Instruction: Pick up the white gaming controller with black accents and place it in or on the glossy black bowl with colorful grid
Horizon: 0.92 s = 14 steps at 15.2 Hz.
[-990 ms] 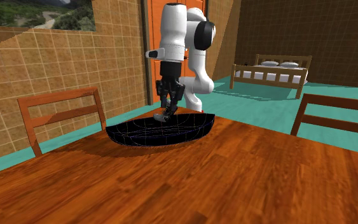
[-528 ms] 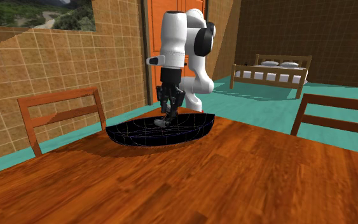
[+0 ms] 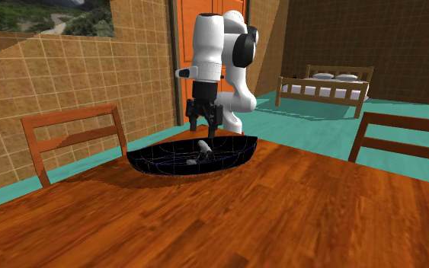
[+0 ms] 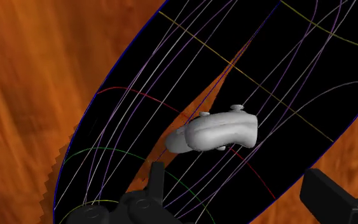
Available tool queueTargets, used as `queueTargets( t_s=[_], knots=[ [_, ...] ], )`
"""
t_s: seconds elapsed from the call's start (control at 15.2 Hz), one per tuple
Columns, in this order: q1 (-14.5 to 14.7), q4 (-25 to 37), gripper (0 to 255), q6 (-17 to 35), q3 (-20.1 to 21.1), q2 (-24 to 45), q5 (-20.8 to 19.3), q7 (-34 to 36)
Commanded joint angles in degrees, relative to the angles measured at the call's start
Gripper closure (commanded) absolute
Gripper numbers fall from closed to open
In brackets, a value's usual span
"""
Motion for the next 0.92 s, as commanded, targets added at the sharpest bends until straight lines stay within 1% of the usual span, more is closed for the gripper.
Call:
queueTargets(
  t_s=[0.0,0.07,0.33,0.86],
  knots=[
    [0.0,0.0,0,0.0,0.0,0.0,0.0,0.0],
    [0.0,0.0,0,0.0,0.0,0.0,0.0,0.0],
    [0.12,5.28,0,-7.08,0.05,-1.81,0.35,-0.24],
    [0.12,5.28,0,-7.08,0.05,-1.81,0.35,-0.24]
  ],
)
